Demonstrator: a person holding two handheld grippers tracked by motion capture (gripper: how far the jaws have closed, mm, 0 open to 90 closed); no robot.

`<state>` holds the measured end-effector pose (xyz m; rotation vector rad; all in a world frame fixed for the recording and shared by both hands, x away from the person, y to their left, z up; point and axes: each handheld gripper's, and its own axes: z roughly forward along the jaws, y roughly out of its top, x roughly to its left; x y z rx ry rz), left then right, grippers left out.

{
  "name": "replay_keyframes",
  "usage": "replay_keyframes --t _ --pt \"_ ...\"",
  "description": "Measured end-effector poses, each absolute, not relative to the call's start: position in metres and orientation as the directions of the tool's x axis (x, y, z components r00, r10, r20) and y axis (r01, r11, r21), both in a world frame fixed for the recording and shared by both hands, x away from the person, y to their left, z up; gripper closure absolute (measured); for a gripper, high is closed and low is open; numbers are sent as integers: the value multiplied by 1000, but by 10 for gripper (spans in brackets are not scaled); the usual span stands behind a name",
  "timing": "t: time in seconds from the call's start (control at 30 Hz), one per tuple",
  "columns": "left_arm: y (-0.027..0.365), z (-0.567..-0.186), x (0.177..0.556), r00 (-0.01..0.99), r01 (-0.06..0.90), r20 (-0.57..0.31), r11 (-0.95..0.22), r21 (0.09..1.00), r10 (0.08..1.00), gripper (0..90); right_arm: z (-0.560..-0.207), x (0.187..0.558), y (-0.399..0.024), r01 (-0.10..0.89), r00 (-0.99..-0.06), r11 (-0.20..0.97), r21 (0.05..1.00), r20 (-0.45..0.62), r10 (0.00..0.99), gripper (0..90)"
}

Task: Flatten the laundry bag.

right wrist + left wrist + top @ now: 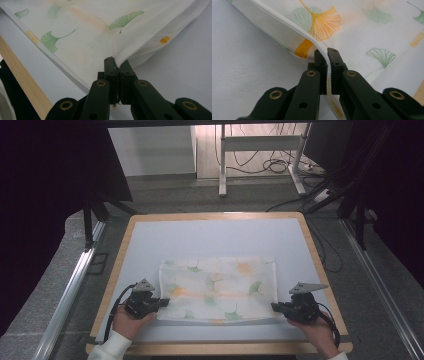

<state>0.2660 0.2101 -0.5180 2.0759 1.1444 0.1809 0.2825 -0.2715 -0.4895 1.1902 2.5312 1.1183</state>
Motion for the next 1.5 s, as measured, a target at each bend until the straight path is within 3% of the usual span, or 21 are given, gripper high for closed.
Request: replay_keyframes --t 0.5,0.7,0.87,1.17,1.3,1.5 --pt "212 -521 260 583 667 -214 -312 677 784 836 -493 281 -270 610 -682 429 666 166 712 841" --pt "216 -519 255 568 668 -238 -272 692 788 725 -494 281 -271 610 -665 443 657 119 737 529" --pt "223 -514 246 566 650 -246 -243 720 787 706 -490 283 -277 618 -630 407 673 114 768 429" --pt "218 -517 246 589 681 -305 -255 687 749 782 -487 281 -273 590 -645 410 696 99 758 386" --pt "214 -517 248 597 685 -311 -268 677 739 879 -486 281 -271 569 -665 426 703 90 741 374" --pt "215 -505 256 602 679 -353 -226 699 716 885 -481 278 -255 521 -718 476 709 62 693 319"
